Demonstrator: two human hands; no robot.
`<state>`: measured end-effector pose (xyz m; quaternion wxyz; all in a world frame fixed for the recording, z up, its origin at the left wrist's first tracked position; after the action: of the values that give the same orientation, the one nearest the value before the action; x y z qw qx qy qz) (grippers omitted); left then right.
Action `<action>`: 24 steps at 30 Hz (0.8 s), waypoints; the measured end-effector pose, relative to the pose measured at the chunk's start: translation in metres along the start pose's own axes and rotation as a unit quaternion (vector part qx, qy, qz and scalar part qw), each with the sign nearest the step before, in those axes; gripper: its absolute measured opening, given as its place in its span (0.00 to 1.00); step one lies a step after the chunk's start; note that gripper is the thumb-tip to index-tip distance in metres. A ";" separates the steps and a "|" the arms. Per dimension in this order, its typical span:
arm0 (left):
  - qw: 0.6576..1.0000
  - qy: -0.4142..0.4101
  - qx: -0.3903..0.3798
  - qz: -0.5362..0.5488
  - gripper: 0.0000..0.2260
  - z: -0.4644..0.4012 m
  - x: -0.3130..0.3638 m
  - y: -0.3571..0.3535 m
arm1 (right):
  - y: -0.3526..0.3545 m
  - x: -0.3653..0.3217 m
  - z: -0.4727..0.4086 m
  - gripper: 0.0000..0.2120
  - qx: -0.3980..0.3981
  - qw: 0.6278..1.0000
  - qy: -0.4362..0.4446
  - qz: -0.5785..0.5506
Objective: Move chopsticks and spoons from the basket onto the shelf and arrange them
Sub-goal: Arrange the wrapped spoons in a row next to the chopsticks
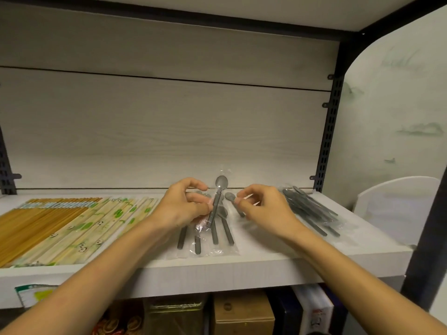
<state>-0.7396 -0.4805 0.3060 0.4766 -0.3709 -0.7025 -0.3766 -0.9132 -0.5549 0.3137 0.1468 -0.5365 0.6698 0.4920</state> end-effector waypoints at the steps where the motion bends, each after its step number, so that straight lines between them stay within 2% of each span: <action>1: 0.999 -0.026 0.007 -0.030 0.17 0.001 0.003 -0.005 | 0.000 0.000 0.002 0.05 0.003 0.999 -0.016 -0.033; 3: 0.994 -0.075 -0.001 -0.084 0.19 0.005 0.012 -0.021 | -0.002 -0.001 0.006 0.09 -0.007 0.993 -0.058 -0.105; 6: 0.990 -0.104 -0.048 -0.084 0.21 0.013 0.025 -0.046 | 0.003 0.001 0.008 0.15 0.003 0.980 -0.114 -0.164; 10: 0.992 -0.084 -0.092 -0.029 0.18 0.015 0.031 -0.057 | 0.021 0.015 0.007 0.05 0.029 0.973 -0.166 -0.156; 13: 0.993 -0.082 -0.066 -0.059 0.13 0.006 0.025 -0.045 | 0.031 0.028 0.008 0.05 0.036 0.971 -0.191 -0.142; 18: 0.992 -0.064 -0.011 -0.109 0.08 -0.015 0.006 -0.021 | 0.022 0.038 0.011 0.06 -0.010 0.971 -0.200 -0.130; 20: 0.991 -0.059 0.001 -0.119 0.07 -0.020 -0.001 -0.014 | 0.016 0.040 0.010 0.04 -0.018 0.973 -0.209 -0.100; 24: 0.987 -0.062 0.008 -0.145 0.07 -0.024 -0.007 -0.009 | 0.003 0.042 0.011 0.06 -0.051 0.967 -0.224 -0.110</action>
<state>-0.7366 -0.5067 0.3045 0.3754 -0.2841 -0.7802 -0.4118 -0.9348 -0.5700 0.2797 0.3188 -0.4896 0.5306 0.6141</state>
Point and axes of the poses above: each hand's wrist, its own z-axis away from the middle knuckle, its own y-axis out of the back of the hand, x = y × z, the point moved 7 cm from there along -z, towards the middle knuckle, and after that the axes turned 4 degrees about x, right-handed, at the moved point
